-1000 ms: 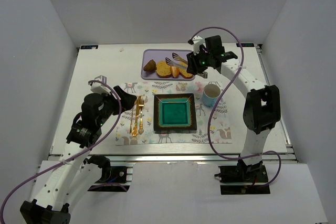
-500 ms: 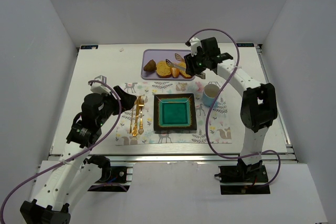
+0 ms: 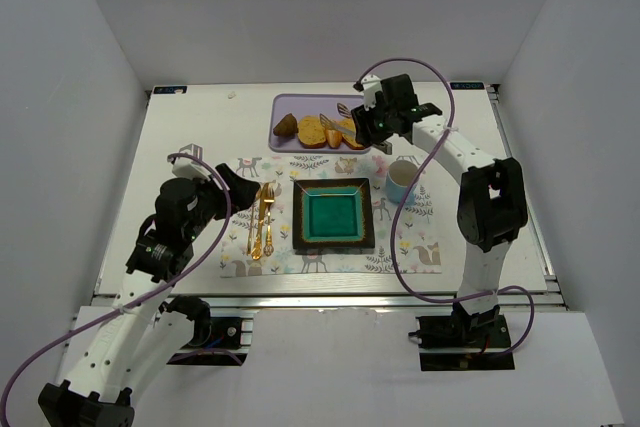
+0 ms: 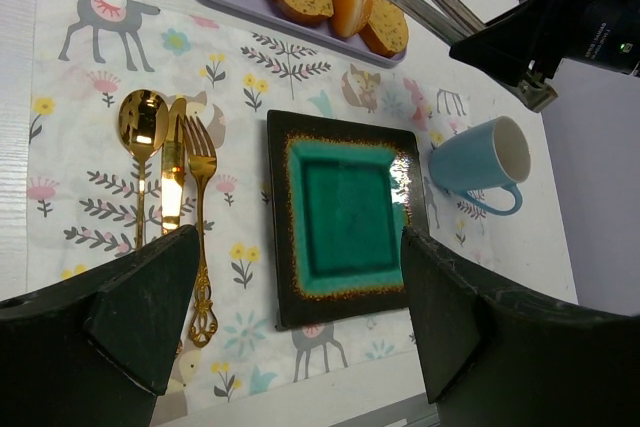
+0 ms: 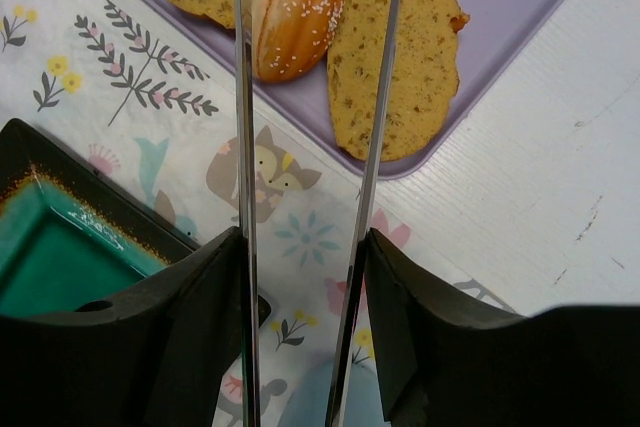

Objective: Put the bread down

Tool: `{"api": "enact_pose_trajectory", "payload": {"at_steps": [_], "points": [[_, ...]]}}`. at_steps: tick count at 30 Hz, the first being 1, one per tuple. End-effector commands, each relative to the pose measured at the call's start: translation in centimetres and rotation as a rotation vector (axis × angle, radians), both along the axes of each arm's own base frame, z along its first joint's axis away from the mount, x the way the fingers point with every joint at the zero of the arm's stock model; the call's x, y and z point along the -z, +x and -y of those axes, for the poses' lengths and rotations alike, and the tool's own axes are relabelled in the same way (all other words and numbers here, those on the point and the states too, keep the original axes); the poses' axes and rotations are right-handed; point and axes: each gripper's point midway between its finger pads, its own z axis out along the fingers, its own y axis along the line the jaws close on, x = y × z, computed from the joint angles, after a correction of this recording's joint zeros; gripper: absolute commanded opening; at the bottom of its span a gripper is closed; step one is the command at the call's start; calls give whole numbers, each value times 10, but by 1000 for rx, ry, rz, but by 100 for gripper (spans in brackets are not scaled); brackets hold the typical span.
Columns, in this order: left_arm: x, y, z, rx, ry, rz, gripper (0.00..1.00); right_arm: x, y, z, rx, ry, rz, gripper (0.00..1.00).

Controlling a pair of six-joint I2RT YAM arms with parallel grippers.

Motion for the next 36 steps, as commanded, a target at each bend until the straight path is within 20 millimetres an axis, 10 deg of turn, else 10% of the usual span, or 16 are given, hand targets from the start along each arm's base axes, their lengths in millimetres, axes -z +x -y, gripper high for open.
{"api": "enact_pose_trajectory", "payload": {"at_steps": [1,24,36], "points": [[-20,-1,-2,-11,-13,45,91,3,3,-4,13,7,10,56],[-24,-2,-3,-13,-19,59,91,4,-22,-4,32,31,-47,53],[-23,-4,-3,-13,-22,60,91,-41,-17,-9,26,92,47,23]]}}
